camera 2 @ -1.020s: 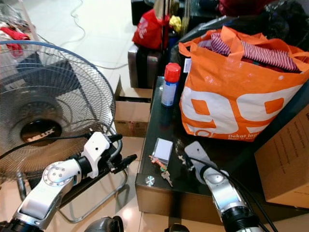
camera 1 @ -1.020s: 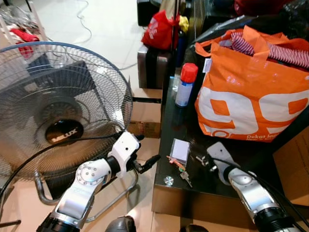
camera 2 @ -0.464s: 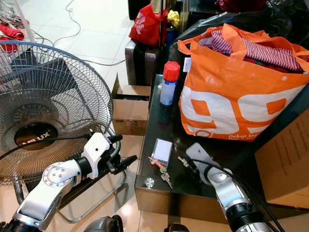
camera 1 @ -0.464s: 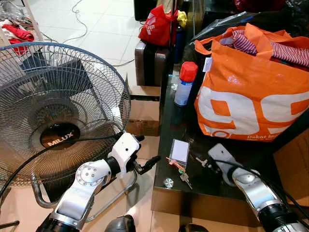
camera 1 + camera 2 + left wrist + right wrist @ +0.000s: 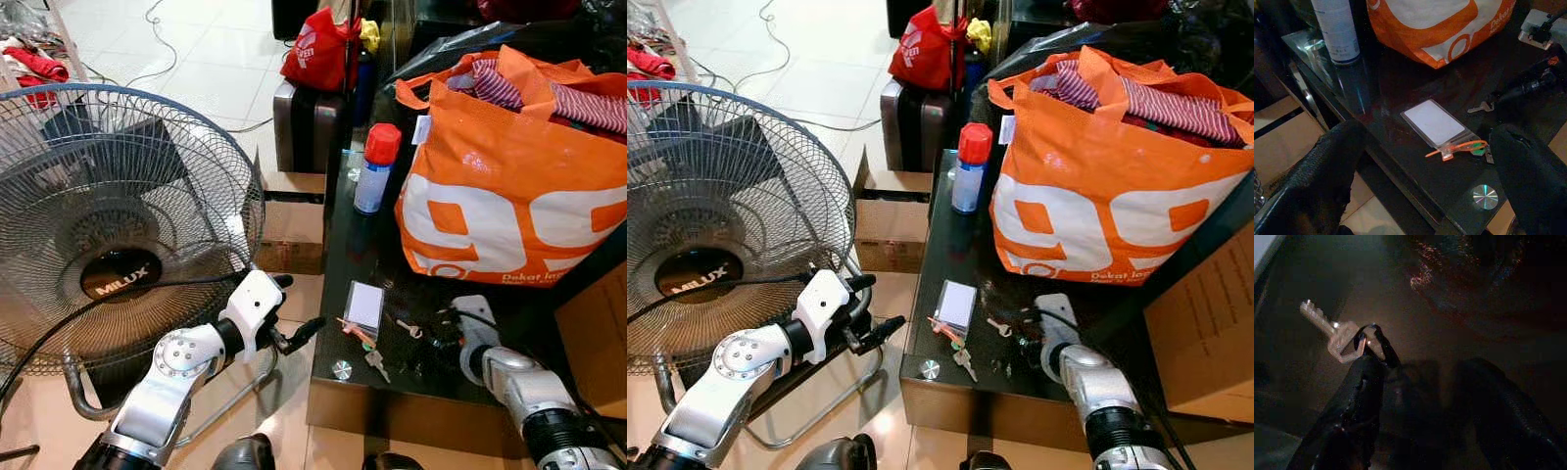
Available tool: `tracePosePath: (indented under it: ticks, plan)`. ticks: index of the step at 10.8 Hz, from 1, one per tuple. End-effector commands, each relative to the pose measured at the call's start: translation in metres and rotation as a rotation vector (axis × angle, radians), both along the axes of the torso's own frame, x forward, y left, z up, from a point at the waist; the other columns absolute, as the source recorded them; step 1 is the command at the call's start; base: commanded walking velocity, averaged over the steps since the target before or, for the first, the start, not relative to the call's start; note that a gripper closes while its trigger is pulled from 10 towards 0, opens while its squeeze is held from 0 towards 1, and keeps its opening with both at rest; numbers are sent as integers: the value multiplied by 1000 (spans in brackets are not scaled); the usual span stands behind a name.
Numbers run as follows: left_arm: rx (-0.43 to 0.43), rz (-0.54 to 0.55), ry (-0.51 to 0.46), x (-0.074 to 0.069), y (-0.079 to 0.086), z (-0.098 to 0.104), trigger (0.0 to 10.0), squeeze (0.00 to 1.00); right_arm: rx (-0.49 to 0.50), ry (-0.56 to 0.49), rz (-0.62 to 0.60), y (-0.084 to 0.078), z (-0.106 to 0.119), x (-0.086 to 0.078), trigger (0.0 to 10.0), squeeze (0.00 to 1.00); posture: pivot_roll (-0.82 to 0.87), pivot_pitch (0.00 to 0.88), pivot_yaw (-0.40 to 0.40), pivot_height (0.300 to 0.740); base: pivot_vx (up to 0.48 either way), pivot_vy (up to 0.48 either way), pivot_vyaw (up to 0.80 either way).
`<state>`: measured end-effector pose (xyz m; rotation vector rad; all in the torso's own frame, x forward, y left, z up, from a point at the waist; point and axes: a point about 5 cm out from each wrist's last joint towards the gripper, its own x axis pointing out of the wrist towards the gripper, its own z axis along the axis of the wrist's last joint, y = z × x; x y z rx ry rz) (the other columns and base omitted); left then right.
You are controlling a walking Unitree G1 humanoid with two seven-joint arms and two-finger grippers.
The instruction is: Hang keys on a hook
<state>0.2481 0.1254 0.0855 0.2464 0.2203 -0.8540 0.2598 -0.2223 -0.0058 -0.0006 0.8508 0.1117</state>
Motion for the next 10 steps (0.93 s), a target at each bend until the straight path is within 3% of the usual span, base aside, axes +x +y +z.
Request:
tracePosePath:
  ticks: [1,4,5,6,8,10]
  plan:
    - [-9,-6,2,-2,0,2,10000,0,45,60,-60,-3,-9,-10,10000,0,-100,136,0,740,0,0,0]
    - [-25,-29,18,-4,-1,2,10000,0,105,45,-93,-4,-6,-11,10000,0,-101,128,0,740,0,0,0]
    - [-31,-47,36,-7,-2,1,10000,0,134,36,-99,-4,-4,-11,9098,0,-103,124,1,740,0,0,0]
    - [-29,-54,42,-8,-2,0,10000,0,159,27,-95,-3,-3,-12,9843,0,-103,122,1,740,0,0,0]
    - [-28,-57,44,-9,-2,0,10000,0,181,20,-93,-1,-1,-12,10000,0,-104,122,1,740,0,0,0]
    - [-29,-60,47,-9,-2,0,10000,0,189,18,-113,-1,0,-13,8549,0,-104,127,0,740,0,0,0]
